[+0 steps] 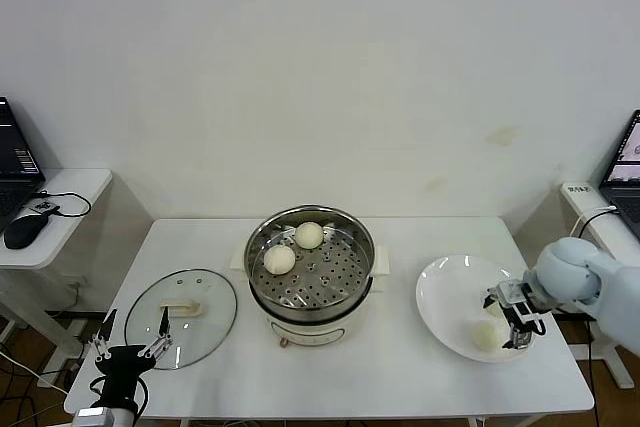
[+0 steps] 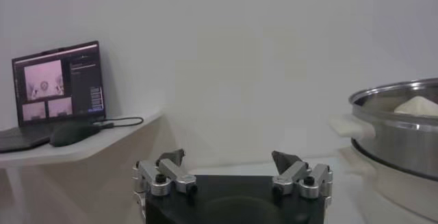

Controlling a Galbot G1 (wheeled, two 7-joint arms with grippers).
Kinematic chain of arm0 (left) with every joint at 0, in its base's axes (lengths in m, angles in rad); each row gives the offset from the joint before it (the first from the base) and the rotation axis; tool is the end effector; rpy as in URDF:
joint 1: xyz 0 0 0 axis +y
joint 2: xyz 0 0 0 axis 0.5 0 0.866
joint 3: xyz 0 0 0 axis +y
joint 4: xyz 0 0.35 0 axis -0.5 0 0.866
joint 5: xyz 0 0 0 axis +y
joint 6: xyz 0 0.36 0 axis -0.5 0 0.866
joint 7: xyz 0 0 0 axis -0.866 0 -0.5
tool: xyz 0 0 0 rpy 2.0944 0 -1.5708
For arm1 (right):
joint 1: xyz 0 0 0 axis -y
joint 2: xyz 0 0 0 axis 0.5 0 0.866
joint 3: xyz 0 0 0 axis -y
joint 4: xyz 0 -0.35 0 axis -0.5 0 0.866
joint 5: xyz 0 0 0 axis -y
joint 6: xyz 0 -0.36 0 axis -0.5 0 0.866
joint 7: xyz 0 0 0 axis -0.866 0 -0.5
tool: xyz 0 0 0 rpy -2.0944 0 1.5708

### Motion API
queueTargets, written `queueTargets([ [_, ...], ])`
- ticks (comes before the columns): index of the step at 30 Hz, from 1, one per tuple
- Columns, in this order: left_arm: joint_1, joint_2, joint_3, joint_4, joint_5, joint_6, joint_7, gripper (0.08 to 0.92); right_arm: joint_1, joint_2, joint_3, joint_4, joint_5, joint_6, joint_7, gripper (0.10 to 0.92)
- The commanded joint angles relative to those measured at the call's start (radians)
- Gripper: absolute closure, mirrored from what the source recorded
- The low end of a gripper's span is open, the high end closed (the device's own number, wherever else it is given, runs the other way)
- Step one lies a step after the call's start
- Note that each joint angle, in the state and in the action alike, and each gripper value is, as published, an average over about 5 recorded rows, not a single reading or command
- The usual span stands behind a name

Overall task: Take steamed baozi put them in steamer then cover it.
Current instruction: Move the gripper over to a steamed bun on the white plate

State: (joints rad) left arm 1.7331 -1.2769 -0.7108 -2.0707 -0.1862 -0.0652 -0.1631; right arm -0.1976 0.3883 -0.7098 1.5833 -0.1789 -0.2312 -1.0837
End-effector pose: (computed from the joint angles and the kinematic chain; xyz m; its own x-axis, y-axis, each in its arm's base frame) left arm 0.1434 0.1077 -0.3149 -0.9839 -0.1672 0.0634 -0.1542 0.9728 0.1730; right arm 0.4130 -0.1912 -0.2045 -0.1402 -0.0326 0.9896 -0.9785 -0.1482 -0.1435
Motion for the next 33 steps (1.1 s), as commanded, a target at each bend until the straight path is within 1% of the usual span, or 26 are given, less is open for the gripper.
queueTargets([
  [1, 0.000, 0.000, 0.000, 0.002, 0.000, 0.000, 0.000, 0.177, -0.080, 0.015, 0.056, -0.035, -0.033, 0.004, 0.004, 0.202],
  [12, 0.001, 0.003, -0.007, 0.008, -0.002, -0.002, 0.000, 0.177, -0.095, 0.055, 0.073, -0.079, -0.029, -0.018, 0.009, 0.203],
  [16, 0.001, 0.001, -0.006, 0.007, -0.001, -0.002, 0.000, 0.177, -0.097, 0.058, 0.074, -0.083, -0.025, -0.023, 0.009, 0.217],
  [33, 0.001, -0.002, -0.005, 0.004, 0.000, -0.001, -0.001, 0.177, -0.096, 0.081, 0.079, -0.102, -0.018, -0.044, 0.007, 0.411],
])
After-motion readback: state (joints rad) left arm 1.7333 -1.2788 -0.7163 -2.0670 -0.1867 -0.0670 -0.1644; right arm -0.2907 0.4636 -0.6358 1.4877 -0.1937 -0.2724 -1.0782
